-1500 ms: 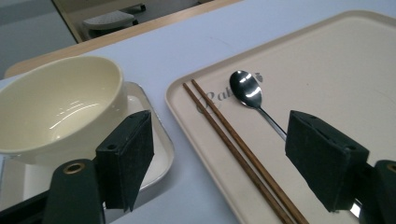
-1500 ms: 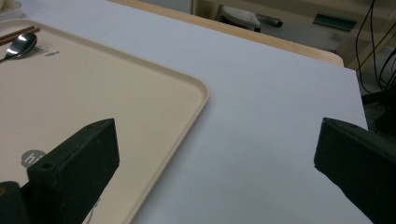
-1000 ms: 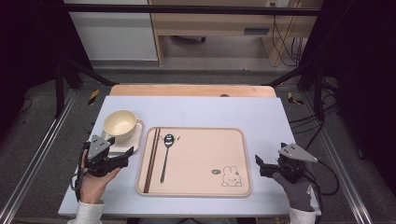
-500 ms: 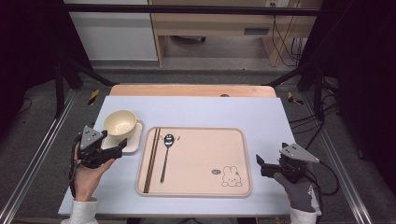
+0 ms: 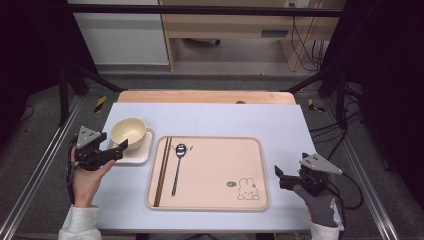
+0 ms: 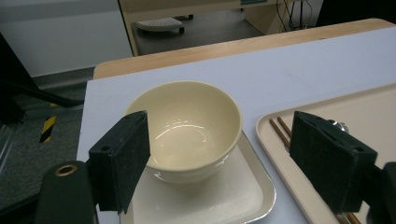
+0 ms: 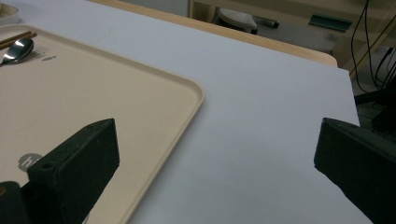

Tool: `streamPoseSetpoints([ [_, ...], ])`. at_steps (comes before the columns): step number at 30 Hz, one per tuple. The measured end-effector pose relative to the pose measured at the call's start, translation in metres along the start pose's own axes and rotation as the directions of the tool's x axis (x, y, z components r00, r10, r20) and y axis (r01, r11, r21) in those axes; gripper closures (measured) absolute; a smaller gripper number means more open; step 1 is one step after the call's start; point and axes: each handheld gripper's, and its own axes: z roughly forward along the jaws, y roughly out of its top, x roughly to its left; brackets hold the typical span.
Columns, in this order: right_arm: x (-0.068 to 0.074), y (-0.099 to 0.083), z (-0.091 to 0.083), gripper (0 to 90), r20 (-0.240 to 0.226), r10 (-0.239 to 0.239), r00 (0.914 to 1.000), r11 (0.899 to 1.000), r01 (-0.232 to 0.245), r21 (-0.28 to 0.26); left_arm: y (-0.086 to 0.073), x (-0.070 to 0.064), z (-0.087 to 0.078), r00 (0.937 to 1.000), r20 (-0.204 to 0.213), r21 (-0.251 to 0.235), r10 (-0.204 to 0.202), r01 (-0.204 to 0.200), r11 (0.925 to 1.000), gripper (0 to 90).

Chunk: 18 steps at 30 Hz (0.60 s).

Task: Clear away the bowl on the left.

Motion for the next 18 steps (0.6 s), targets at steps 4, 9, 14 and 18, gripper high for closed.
streamPoseSetpoints([
  [4, -0.001, 0.000, -0.001, 0.4, 0.000, 0.003, 1.0000, 1.000, -0.003, -0.001, 0.004, 0.005, 0.008, 0.9999, -0.009, 0.012, -0.009, 0.009, 0.9999, 20.0],
  [9, 0.000, 0.000, 0.000, 0.4, 0.001, -0.001, 1.0000, 1.000, 0.001, 0.002, 0.005, 0.012, 0.019, 0.9994, -0.019, 0.021, -0.028, 0.028, 0.9994, 19.9],
  [14, 0.000, 0.000, 0.001, 0.4, -0.001, 0.000, 1.0000, 1.000, 0.000, 0.002, 0.004, 0.021, 0.029, 0.9985, -0.041, 0.037, -0.036, 0.037, 0.9986, 20.0],
  [18, 0.000, 0.000, 0.002, 0.4, -0.004, -0.002, 1.0000, 1.000, 0.002, 0.006, 0.005, 0.028, 0.037, 0.9975, -0.059, 0.055, -0.040, 0.044, 0.9975, 20.3],
])
